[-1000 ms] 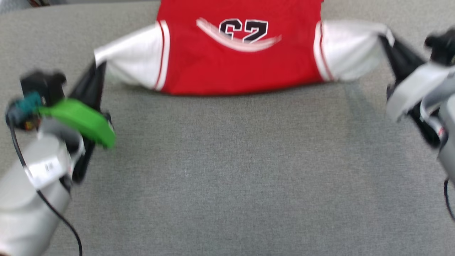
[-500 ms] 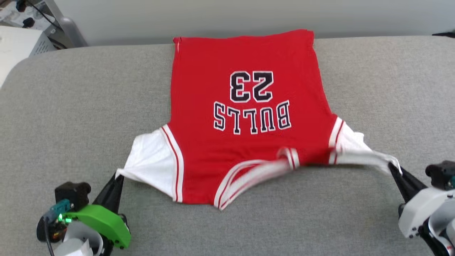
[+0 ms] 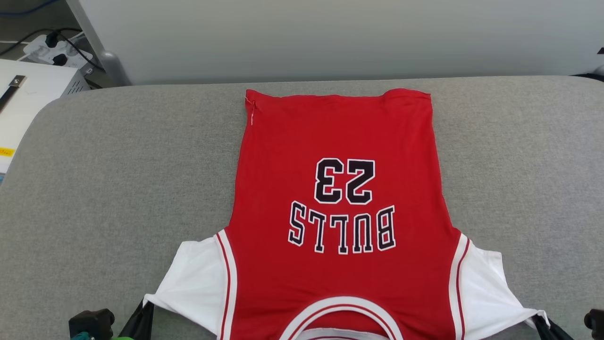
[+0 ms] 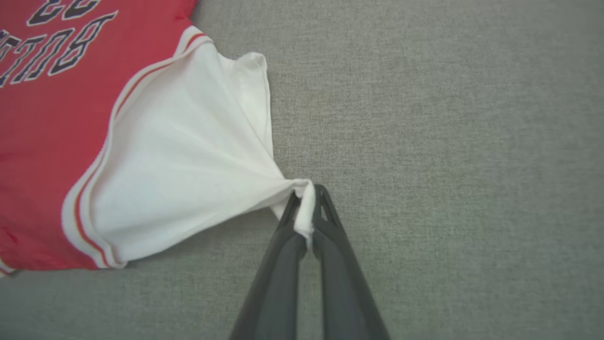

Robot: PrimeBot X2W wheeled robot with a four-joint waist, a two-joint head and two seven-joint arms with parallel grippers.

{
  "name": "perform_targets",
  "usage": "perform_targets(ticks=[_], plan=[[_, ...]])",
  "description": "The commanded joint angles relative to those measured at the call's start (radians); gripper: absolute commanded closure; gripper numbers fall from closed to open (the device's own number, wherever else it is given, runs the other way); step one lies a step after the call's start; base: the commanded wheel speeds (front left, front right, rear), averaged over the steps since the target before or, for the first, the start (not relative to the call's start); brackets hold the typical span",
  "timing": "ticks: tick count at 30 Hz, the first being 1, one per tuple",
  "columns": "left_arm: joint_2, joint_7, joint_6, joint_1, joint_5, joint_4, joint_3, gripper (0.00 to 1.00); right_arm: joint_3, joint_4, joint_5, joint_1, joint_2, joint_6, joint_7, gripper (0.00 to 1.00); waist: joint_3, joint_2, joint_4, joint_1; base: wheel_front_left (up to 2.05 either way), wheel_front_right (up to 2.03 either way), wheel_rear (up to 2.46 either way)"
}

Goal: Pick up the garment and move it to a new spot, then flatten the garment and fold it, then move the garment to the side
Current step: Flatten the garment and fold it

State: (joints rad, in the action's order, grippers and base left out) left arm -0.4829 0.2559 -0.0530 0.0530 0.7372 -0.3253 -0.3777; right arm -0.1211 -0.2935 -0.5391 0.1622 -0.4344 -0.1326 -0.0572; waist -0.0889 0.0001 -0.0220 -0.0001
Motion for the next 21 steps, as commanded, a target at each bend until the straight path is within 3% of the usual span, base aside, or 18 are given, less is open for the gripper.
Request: perform_targets(ticks=[1, 7, 8, 9, 10, 16, 21], plan=[[0.002, 0.006, -0.011, 0.019, -0.012, -0.001, 0.017, 1.0, 0.02, 0.017, 0.005, 0.029, 0.004, 0.002, 0.016, 1.0, -0.002, -0.0001, 0.003, 0.0001, 0.0, 0.0, 0.0], [0.02, 0.006, 0.005, 0.021, -0.052, 0.017, 0.037, 1.0, 0.067, 0.081, 0.022, 0.057, 0.038, 0.002, 0.079, 1.0, -0.016, -0.0001, 0.009, 0.0001, 0.0, 0.0, 0.0], [0.025, 0.006, 0.007, 0.017, -0.061, 0.023, 0.039, 1.0, 0.073, 0.087, 0.026, 0.053, 0.041, 0.002, 0.088, 0.7, -0.019, -0.0001, 0.01, 0.0001, 0.0, 0.0, 0.0], [0.03, 0.006, 0.008, 0.011, -0.072, 0.03, 0.042, 1.0, 0.079, 0.095, 0.03, 0.047, 0.043, 0.002, 0.1, 0.29, -0.023, -0.0001, 0.012, 0.0001, 0.0, 0.0, 0.0], [0.034, 0.006, 0.01, 0.007, -0.08, 0.035, 0.043, 1.0, 0.085, 0.104, 0.035, 0.04, 0.044, 0.002, 0.105, 0.0, -0.026, -0.0001, 0.013, 0.0001, 0.0, 0.0, 0.0], [0.057, 0.006, 0.012, -0.019, -0.129, 0.084, 0.06, 1.0, 0.153, 0.196, 0.043, -0.027, 0.028, 0.002, 0.133, 0.0, -0.052, -0.0001, 0.025, 0.0001, 0.0, 0.0, 0.0], [0.077, 0.006, 0.007, -0.046, -0.161, 0.146, 0.085, 1.0, 0.245, 0.347, 0.041, -0.158, 0.006, 0.002, 0.167, 0.0, -0.101, -0.0001, 0.051, 0.0001, 0.0, 0.0, 0.0]])
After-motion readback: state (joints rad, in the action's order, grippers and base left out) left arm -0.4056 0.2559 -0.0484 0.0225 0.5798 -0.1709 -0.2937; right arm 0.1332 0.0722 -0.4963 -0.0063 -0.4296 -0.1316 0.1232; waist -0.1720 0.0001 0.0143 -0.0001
